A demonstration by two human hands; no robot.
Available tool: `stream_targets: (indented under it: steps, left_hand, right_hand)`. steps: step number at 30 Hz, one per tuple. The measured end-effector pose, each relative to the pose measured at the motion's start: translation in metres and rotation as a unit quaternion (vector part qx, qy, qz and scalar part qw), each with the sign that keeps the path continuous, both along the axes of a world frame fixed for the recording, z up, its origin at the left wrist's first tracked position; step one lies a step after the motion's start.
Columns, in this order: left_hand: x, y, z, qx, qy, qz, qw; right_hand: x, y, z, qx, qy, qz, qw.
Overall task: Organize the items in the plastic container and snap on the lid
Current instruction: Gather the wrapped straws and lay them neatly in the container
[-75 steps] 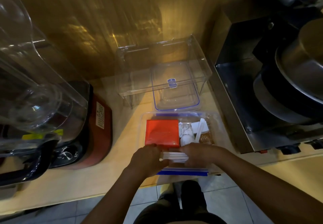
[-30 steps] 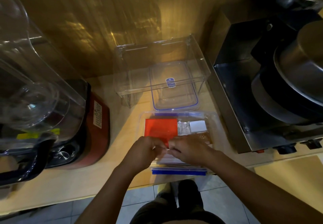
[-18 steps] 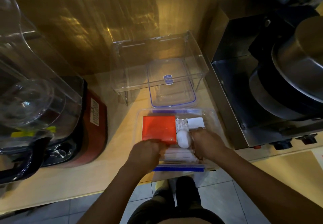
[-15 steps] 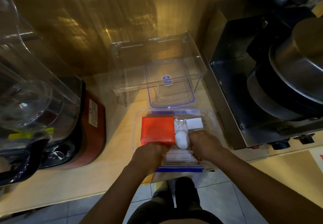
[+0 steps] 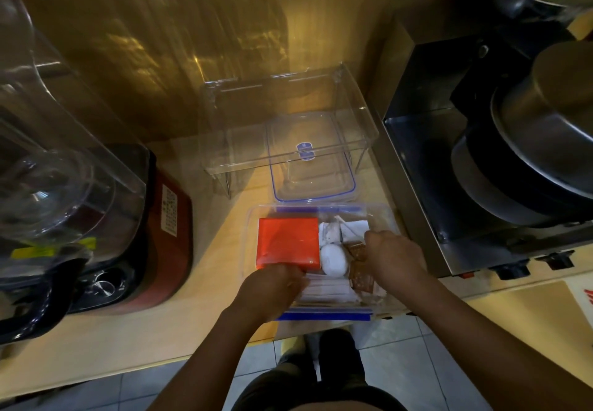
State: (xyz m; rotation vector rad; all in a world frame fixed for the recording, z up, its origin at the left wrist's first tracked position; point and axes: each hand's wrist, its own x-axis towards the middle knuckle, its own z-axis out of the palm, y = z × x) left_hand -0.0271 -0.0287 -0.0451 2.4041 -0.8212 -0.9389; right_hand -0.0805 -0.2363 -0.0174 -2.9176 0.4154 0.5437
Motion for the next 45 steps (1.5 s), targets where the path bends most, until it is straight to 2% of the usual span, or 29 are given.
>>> stream_targets:
  steps: [2,4,5,7,9,12,15,18,21,25,28,32,35,39,45]
  left_hand:
    - [-0.003,-0.003,0.006,-0.063,-0.038,0.093,0.993]
    - [-0.006,-0.004,0.012,-0.134,-0.087,0.187,0.969]
    - [-0.007,-0.004,0.014,-0.167,-0.102,0.200,0.960]
    - [-0.005,-0.002,0.015,-0.197,-0.115,0.137,0.964]
    - [-0.004,-0.002,0.014,-0.157,-0.088,0.027,0.983]
    - [-0.006,0.002,0.005,-0.048,-0.042,-0.072,0.995]
    - [-0.008,0.005,0.002,-0.024,0.012,-0.049,0.998]
    - [-0.006,0.004,0.002,-0.009,0.033,-0.046,0.998]
    - [-0.005,0.001,0.002,0.001,0.038,-0.061,0.997]
    - [-0.006,0.001,0.001,0.020,0.014,-0.080,0.997]
    - [-0.007,0.001,0.002,0.018,0.022,-0.045,0.999]
    - [-0.007,0.001,0.001,0.019,0.003,-0.058,0.998]
    - [-0.007,0.002,0.000,0.019,0.000,-0.052,0.998]
    - [-0.009,0.001,-0.001,0.020,0.001,-0.036,0.999]
    - [-0.008,0.000,0.002,0.023,0.002,-0.041,0.999]
  right_hand:
    - [-0.005,-0.001,0.003,0.081,-0.018,0.039,0.996]
    - [-0.010,0.003,0.003,0.161,-0.005,0.088,0.983]
    - [-0.012,0.007,0.000,0.181,0.008,0.111,0.977]
    - [-0.011,0.016,-0.006,0.218,0.028,0.130,0.967]
    - [-0.009,0.023,-0.013,0.251,0.047,0.126,0.959]
    - [-0.003,0.024,-0.023,0.222,0.000,0.080,0.972]
    - [0.004,0.013,-0.036,0.161,-0.049,-0.027,0.985]
    - [0.011,0.007,-0.047,0.157,-0.012,-0.075,0.985]
    - [0.017,0.009,-0.051,0.152,0.033,-0.076,0.985]
    - [0.023,0.016,-0.054,0.131,0.044,-0.094,0.986]
    - [0.028,0.018,-0.055,0.137,0.067,-0.106,0.983]
    - [0.027,0.018,-0.055,0.112,0.089,-0.099,0.985]
    - [0.024,0.017,-0.056,0.119,0.085,-0.093,0.985]
    - [0.017,0.015,-0.055,0.178,0.044,-0.096,0.978]
    - [0.018,0.026,-0.056,0.068,0.045,-0.046,0.996]
